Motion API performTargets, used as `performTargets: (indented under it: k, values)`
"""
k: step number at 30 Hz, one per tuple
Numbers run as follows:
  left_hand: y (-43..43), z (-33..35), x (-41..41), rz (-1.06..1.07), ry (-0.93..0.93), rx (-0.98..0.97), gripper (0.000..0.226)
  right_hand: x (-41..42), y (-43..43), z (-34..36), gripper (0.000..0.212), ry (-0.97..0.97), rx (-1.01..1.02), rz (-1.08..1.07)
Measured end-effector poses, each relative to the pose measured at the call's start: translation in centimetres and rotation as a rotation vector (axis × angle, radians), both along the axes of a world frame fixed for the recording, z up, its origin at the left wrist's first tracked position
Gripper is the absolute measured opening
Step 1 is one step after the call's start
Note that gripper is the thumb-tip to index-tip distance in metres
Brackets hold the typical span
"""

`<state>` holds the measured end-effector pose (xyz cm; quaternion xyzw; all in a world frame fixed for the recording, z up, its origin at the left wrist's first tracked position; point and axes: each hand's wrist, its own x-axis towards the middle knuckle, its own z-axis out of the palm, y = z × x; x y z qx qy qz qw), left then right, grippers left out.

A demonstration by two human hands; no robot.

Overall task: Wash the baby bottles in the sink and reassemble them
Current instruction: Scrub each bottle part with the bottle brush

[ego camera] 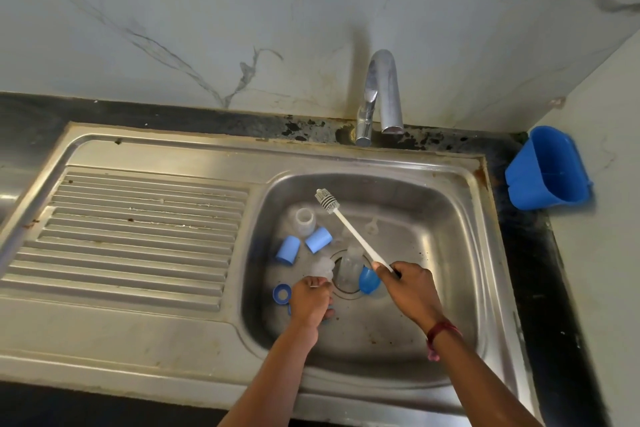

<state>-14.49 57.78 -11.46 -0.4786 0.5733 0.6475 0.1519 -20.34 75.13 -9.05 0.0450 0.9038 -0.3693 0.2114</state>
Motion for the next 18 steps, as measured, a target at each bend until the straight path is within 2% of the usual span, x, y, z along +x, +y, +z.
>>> performTargets:
  k: [8, 14, 18]
  values:
    - [-1.6, 1.8, 1.1, 0.058, 0.087, -0.008, 0.013, 1.4, -0.3, 1.4, 0.052, -0.001, -0.026, -0.008]
    - [-2.6, 3.7, 1.5, 0.085, 0.111, -0.064, 0.023, 2.4, -0.6, 2.1, 0.05, 0.009, -0.069, -0.033]
    - [-2.7, 5.1, 2.1, 0.095, 0.123, -0.099, 0.019, 3.1, -0.8, 3.0, 0.05, 0.026, -0.077, -0.015]
